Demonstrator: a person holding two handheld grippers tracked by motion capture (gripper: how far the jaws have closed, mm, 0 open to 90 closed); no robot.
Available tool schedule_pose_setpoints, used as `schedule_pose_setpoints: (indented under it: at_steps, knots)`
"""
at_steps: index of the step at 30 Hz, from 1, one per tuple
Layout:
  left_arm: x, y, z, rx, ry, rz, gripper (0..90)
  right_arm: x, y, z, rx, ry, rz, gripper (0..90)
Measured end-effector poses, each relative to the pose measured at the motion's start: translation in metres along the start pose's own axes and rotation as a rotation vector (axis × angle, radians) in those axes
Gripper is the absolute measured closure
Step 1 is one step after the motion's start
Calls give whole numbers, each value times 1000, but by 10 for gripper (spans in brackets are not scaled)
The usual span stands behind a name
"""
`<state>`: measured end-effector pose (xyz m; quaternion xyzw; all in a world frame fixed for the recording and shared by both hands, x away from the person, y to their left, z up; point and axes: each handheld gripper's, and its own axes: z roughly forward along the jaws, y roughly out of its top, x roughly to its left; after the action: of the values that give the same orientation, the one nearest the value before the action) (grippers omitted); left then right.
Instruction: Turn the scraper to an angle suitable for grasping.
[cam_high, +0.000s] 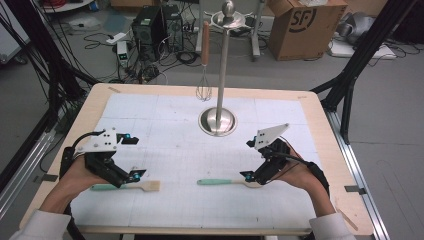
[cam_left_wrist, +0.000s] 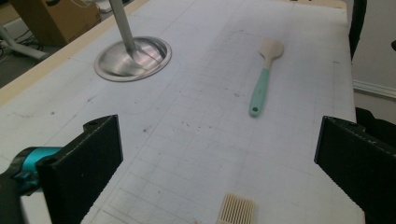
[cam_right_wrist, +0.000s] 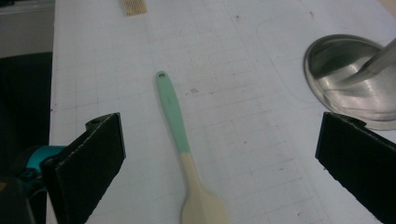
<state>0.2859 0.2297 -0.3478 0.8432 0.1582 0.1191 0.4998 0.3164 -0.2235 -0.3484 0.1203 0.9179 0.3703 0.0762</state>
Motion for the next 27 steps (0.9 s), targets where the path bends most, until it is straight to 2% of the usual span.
schedule_pose_setpoints:
  at_steps: [14, 22, 24, 25, 27]
  knots:
    - [0, -2, 3, 8, -11, -2, 16, 5, 3, 35, 141, 43, -49, 4]
    - [-1, -3, 4, 2, -17, -7, 16, 15, -1, 64, 279, 76, -122, 5]
    - [-1, -3, 4, 4, -18, -5, 16, 16, -1, 68, 293, 86, -126, 5]
    - [-2, -4, 4, -2, -16, -17, 16, 16, -2, 70, 307, 91, -124, 8]
    - [-1, -4, 4, 1, -16, -16, 16, 13, -3, 73, 337, 96, -130, 56]
